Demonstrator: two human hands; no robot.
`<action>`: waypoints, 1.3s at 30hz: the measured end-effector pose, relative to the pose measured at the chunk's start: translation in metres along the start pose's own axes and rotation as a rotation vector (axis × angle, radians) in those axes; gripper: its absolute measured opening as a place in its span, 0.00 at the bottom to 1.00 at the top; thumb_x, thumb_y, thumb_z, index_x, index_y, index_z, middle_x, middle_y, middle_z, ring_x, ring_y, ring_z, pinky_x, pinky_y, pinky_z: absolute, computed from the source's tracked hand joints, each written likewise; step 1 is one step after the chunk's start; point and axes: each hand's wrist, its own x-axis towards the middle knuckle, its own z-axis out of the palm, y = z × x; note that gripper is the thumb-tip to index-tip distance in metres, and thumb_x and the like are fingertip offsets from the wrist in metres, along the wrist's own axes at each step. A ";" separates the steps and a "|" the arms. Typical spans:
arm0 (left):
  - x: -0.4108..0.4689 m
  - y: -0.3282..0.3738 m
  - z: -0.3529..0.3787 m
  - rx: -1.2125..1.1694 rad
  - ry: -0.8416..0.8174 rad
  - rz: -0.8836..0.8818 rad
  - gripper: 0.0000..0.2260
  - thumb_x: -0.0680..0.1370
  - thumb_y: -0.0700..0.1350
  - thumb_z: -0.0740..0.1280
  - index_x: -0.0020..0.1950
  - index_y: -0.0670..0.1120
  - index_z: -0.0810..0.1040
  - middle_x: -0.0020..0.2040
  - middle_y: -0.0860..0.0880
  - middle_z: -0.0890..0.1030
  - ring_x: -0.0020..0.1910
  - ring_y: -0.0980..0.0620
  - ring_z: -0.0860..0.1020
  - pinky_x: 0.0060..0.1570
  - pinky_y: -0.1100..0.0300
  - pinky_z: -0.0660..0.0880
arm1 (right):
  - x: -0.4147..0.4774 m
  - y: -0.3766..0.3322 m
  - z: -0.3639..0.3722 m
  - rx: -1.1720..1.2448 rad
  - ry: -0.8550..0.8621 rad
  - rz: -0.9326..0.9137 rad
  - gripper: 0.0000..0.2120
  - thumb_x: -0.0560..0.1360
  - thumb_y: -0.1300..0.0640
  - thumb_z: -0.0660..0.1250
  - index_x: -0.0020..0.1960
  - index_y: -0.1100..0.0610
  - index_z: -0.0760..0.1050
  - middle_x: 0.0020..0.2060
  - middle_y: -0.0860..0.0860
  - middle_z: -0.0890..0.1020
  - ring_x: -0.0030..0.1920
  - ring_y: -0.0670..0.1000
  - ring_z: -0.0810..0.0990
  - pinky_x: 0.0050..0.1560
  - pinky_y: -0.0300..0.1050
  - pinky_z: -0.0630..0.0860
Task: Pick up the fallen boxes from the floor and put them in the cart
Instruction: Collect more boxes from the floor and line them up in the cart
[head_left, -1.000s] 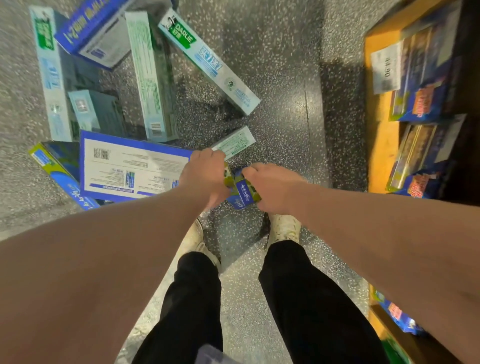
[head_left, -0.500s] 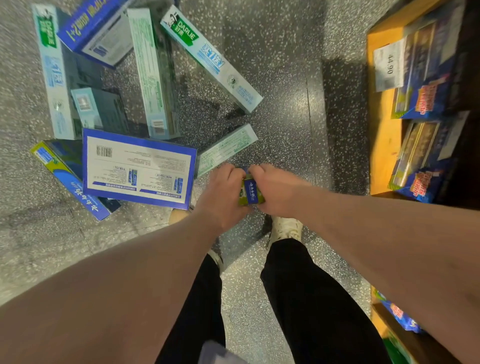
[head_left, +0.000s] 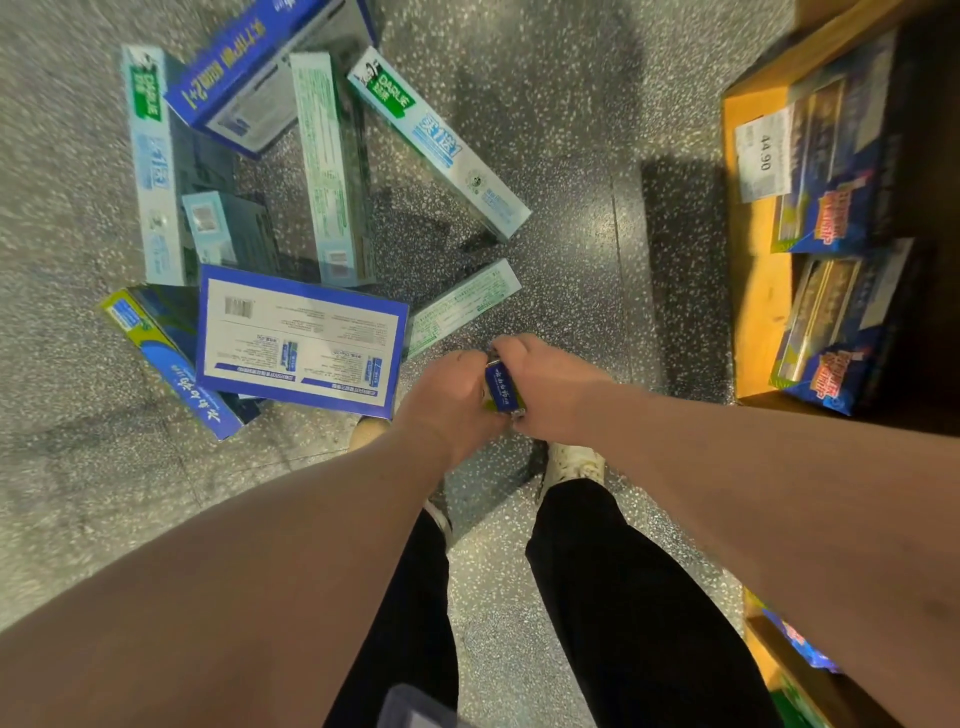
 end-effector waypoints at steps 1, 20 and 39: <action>-0.007 0.005 -0.012 -0.047 -0.045 -0.059 0.12 0.70 0.44 0.77 0.49 0.45 0.77 0.44 0.48 0.80 0.43 0.49 0.79 0.41 0.58 0.74 | -0.008 -0.006 -0.009 0.010 -0.007 -0.001 0.43 0.71 0.58 0.77 0.77 0.55 0.56 0.66 0.54 0.71 0.61 0.56 0.77 0.58 0.54 0.79; -0.377 0.165 -0.387 -0.732 0.414 -0.180 0.18 0.62 0.50 0.84 0.40 0.40 0.83 0.31 0.45 0.82 0.28 0.50 0.77 0.31 0.56 0.77 | -0.337 -0.248 -0.270 -0.078 0.341 -0.020 0.69 0.60 0.30 0.79 0.83 0.51 0.38 0.78 0.53 0.62 0.76 0.57 0.64 0.73 0.56 0.66; -0.714 0.224 -0.460 -1.131 1.202 -0.035 0.26 0.68 0.49 0.75 0.64 0.44 0.76 0.47 0.46 0.82 0.32 0.48 0.78 0.35 0.53 0.78 | -0.562 -0.500 -0.426 -0.762 0.822 -0.743 0.46 0.60 0.36 0.73 0.73 0.49 0.61 0.59 0.50 0.72 0.59 0.57 0.76 0.53 0.54 0.77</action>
